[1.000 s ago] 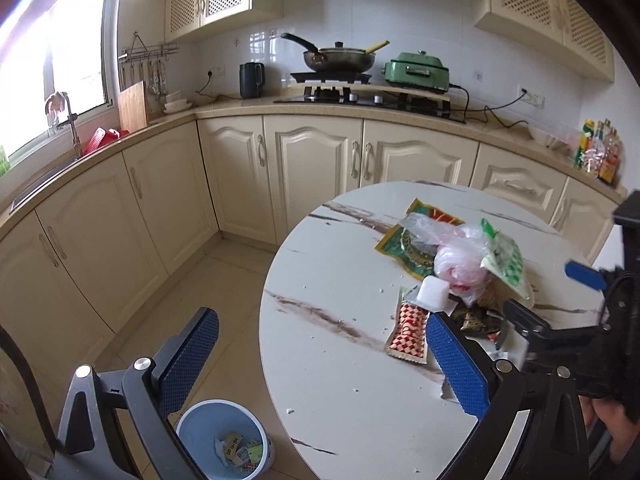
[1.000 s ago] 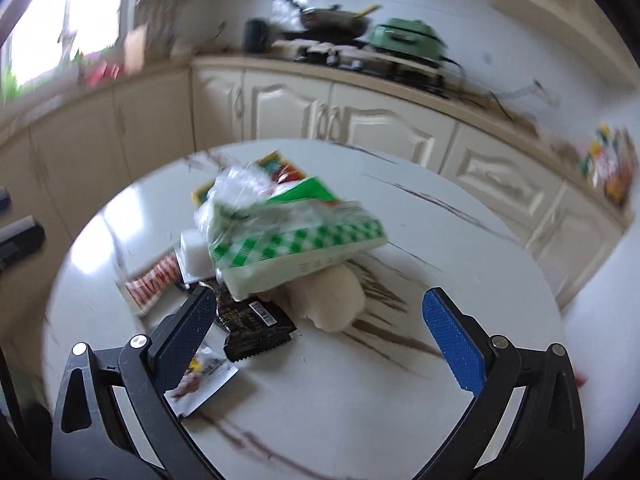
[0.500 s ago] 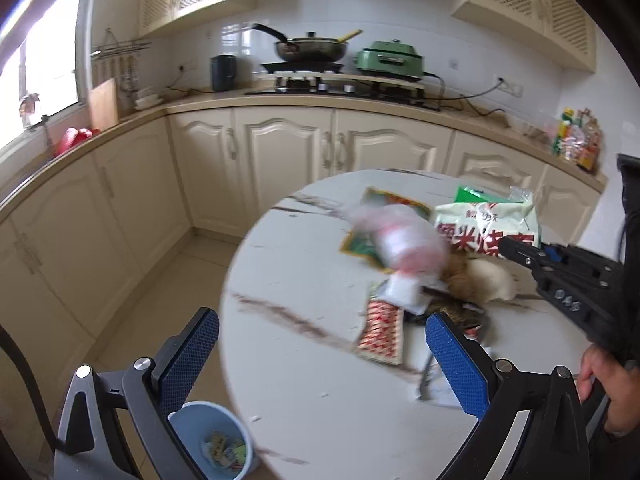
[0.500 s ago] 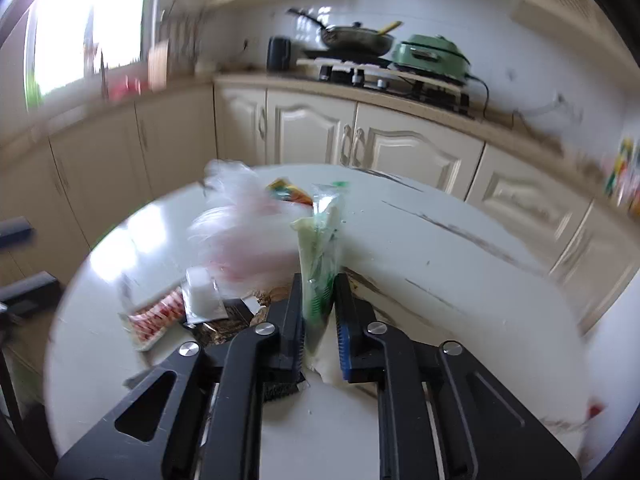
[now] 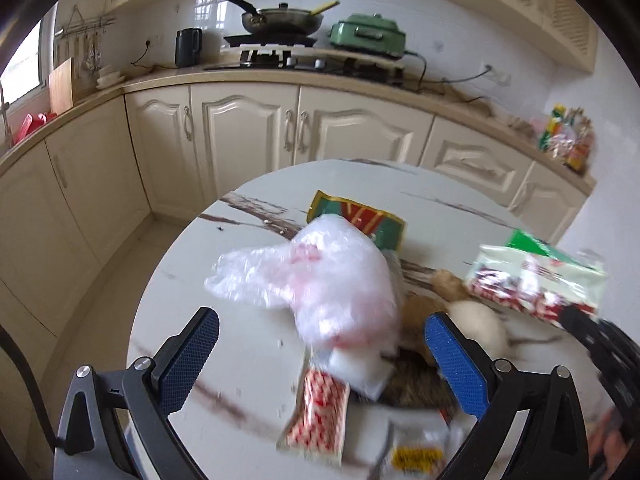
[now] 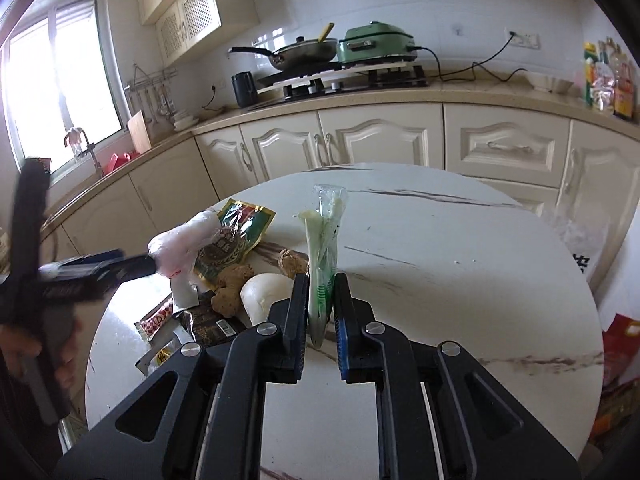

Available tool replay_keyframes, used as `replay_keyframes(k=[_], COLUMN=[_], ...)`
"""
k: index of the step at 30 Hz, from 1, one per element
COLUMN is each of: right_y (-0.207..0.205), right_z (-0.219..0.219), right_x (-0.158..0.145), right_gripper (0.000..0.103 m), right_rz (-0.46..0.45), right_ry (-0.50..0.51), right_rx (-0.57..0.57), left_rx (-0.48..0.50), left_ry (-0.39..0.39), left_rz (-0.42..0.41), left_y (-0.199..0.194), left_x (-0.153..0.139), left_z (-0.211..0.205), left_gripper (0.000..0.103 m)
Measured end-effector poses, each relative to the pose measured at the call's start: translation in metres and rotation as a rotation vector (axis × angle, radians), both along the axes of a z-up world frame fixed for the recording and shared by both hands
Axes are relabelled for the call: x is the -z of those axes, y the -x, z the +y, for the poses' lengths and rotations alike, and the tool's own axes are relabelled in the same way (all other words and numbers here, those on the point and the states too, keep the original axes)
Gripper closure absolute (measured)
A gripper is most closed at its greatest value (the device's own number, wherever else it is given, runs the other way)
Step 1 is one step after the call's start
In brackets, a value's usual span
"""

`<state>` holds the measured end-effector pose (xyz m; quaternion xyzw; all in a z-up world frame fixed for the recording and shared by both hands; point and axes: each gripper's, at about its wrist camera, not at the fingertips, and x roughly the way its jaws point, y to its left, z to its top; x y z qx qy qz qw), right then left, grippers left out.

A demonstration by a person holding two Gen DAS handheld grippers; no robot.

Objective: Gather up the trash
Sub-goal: 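Grasp the clear plastic bag with the left tool while the right tool grasps a green-white wrapper, then carry both items over the blue bin and open both tools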

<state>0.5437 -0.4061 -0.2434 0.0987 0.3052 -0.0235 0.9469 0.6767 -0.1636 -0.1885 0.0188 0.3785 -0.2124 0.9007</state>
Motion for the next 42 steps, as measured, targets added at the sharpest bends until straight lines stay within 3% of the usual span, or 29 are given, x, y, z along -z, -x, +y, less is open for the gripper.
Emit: replay_keyframes(k=[3, 4, 5, 7, 11, 15, 25, 29, 36, 42], right_y=[-0.002, -0.002, -0.002, -0.004, -0.002, 0.002, 0.030, 0.047, 0.064, 0.048], right_z=[0.003, 0.004, 0.005, 0.007, 0.008, 0.010, 0.029, 0.048, 0.122, 0.214], right_x=[0.001, 0.002, 0.002, 0.003, 0.002, -0.005, -0.056, -0.082, -0.121, -0.128], right_gripper=[0.091, 0.091, 0.091, 0.091, 0.091, 0.091, 0.091, 0.091, 0.091, 0.091], right_rz=[0.003, 0.002, 0.003, 0.007, 0.003, -0.016, -0.142, -0.185, -0.257, -0.274], right_ry=[0.002, 0.003, 0.011, 0.015, 0.018, 0.037, 0.110, 0.142, 0.165, 0.137], right_rx=[-0.005, -0.006, -0.007, -0.009, -0.005, 0.010, 0.076, 0.076, -0.056, -0.252], left_rx=[0.005, 0.010, 0.013, 0.022, 0.050, 0.063, 0.146, 0.145, 0.078, -0.083], left_ry=[-0.031, -0.049, -0.068, -0.084, -0.078, 0.002, 0.135, 0.169, 0.199, 0.162], left_rz=[0.038, 0.038, 0.044, 0.084, 0.031, -0.019, -0.117, -0.171, -0.235, -0.247], left_y=[-0.018, -0.023, -0.028, -0.038, -0.033, -0.014, 0.069, 0.114, 0.185, 0.225], left_x=[0.005, 0.006, 0.007, 0.012, 0.006, -0.008, -0.056, -0.074, -0.093, -0.084], left_z=[-0.013, -0.018, -0.022, -0.028, -0.032, -0.019, 0.013, 0.047, 0.125, 0.213], left_gripper=[0.004, 0.013, 0.031, 0.051, 0.055, 0.055, 0.055, 0.055, 0.055, 0.055])
